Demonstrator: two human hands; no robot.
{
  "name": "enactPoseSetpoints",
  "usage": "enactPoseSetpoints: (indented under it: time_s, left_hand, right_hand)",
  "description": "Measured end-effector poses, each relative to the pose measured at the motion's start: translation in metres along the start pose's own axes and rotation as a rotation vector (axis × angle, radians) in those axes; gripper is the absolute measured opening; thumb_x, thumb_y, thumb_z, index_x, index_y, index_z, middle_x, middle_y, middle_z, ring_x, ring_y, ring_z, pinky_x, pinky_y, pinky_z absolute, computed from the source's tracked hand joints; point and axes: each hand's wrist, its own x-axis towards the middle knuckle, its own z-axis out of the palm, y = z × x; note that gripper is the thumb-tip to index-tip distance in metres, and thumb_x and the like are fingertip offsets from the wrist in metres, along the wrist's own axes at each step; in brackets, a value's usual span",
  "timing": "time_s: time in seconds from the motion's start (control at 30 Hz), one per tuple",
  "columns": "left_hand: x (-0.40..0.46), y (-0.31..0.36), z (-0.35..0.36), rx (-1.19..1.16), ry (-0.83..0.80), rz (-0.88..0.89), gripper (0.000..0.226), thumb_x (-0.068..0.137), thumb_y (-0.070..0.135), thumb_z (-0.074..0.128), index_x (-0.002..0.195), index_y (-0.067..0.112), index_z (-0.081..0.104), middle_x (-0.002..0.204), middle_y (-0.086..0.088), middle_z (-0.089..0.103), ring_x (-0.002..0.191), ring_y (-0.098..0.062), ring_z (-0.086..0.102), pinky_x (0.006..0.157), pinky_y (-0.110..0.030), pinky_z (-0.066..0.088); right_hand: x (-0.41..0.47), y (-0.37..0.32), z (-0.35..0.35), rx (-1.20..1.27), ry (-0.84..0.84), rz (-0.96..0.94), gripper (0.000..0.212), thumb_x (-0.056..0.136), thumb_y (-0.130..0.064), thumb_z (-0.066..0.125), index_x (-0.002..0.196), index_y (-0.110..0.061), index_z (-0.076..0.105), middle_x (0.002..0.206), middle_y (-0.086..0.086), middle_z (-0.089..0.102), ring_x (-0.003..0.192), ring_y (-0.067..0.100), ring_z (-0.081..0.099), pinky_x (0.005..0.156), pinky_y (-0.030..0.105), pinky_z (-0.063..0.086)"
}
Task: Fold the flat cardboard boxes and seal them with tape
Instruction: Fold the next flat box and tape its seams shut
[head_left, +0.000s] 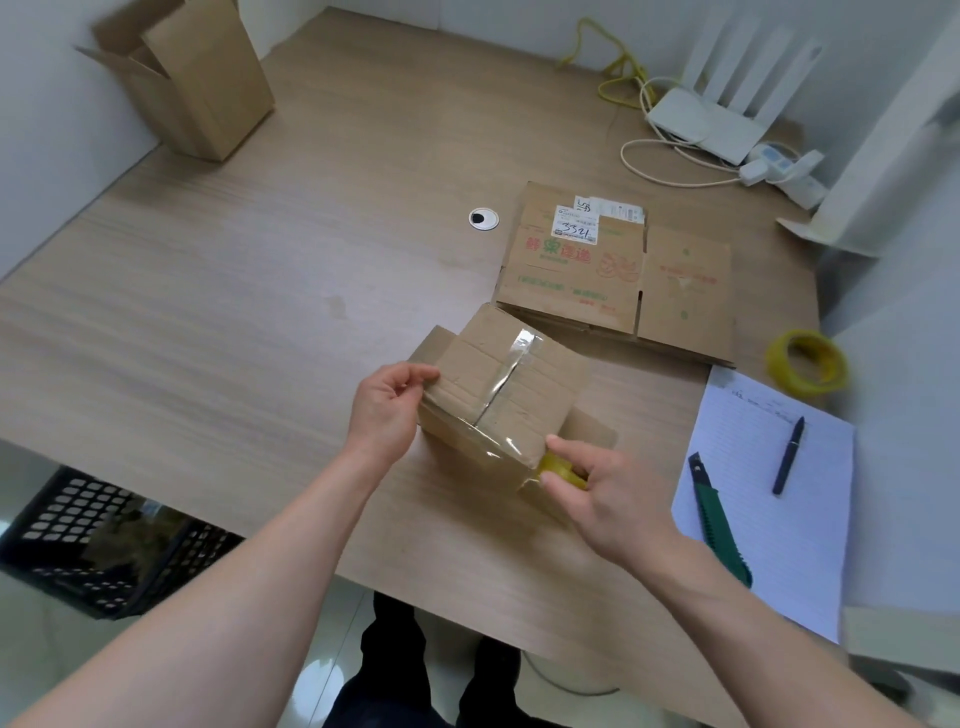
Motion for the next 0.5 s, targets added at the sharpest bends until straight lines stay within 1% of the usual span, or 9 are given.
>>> enactPoseSetpoints:
  time_s: [0.1,0.2,0.23,0.3,0.37,0.43,0.47,0.5]
  left_hand:
    - [0.011,0.003,0.009,0.022,-0.013,-0.028,0.032,0.095,-0.006,0.046,0.085,0.013,0.07,0.084,0.002,0.065,0.074,-0.009,0.055,0.073,-0.023,0.043]
    - [0.021,0.005,0.021,0.062,-0.038,-0.029,0.036,0.093,-0.008,0.041,0.081,0.014,0.067,0.078,0.004,0.062,0.074,-0.014,0.052,0.076,-0.027,0.041]
    - [0.025,0.007,0.026,0.068,-0.047,-0.026,0.037,0.093,-0.008,0.041,0.079,0.015,0.067,0.076,0.004,0.061,0.072,-0.013,0.051,0.075,-0.027,0.04]
    - [0.031,0.01,0.036,0.092,-0.072,-0.003,0.038,0.093,-0.007,0.041,0.077,0.017,0.066,0.074,0.007,0.061,0.07,-0.012,0.051,0.071,-0.025,0.041]
    - [0.036,0.015,0.046,0.112,-0.09,0.024,0.036,0.093,-0.006,0.044,0.078,0.016,0.068,0.077,0.005,0.064,0.076,-0.015,0.055,0.07,-0.023,0.043]
    - [0.039,0.02,0.054,0.109,-0.101,0.022,0.029,0.094,-0.002,0.048,0.09,0.014,0.072,0.086,0.0,0.066,0.085,-0.019,0.059,0.079,-0.026,0.048]
    - [0.04,0.022,0.055,0.098,-0.094,0.005,0.023,0.095,0.004,0.052,0.101,0.013,0.072,0.089,-0.001,0.065,0.087,-0.019,0.06,0.085,-0.028,0.049]
    - [0.038,0.023,0.054,0.09,-0.063,-0.022,0.022,0.095,0.013,0.056,0.114,0.015,0.069,0.091,0.0,0.063,0.085,-0.016,0.06,0.087,-0.029,0.048]
  right_hand:
    - [-0.012,-0.008,0.011,0.035,0.018,0.015,0.045,0.084,-0.044,0.068,0.128,-0.034,0.064,0.107,-0.005,0.074,0.094,0.02,0.067,0.081,0.032,0.052]
    - [-0.019,-0.016,0.02,0.062,0.044,0.073,0.048,0.083,-0.047,0.068,0.129,-0.034,0.062,0.093,0.0,0.074,0.089,0.024,0.066,0.077,0.034,0.051]
    - [-0.02,-0.018,0.022,0.071,0.054,0.102,0.049,0.082,-0.047,0.069,0.129,-0.034,0.061,0.092,0.0,0.074,0.089,0.025,0.066,0.077,0.034,0.05]
    - [-0.022,-0.022,0.025,0.076,0.073,0.156,0.051,0.081,-0.05,0.07,0.129,-0.034,0.06,0.097,-0.001,0.074,0.093,0.025,0.065,0.077,0.033,0.049]
    - [-0.022,-0.026,0.026,0.094,0.099,0.203,0.05,0.08,-0.05,0.071,0.126,-0.033,0.06,0.099,-0.001,0.073,0.095,0.025,0.065,0.077,0.032,0.048]
    - [-0.021,-0.031,0.028,0.132,0.13,0.245,0.048,0.079,-0.049,0.072,0.122,-0.031,0.062,0.098,-0.001,0.073,0.094,0.025,0.064,0.077,0.034,0.048]
    - [-0.021,-0.033,0.029,0.143,0.143,0.264,0.047,0.079,-0.049,0.073,0.121,-0.03,0.062,0.097,-0.001,0.073,0.093,0.025,0.064,0.077,0.034,0.049]
    - [-0.021,-0.036,0.03,0.149,0.154,0.276,0.046,0.079,-0.048,0.073,0.12,-0.03,0.062,0.096,-0.001,0.073,0.093,0.025,0.064,0.077,0.035,0.049]
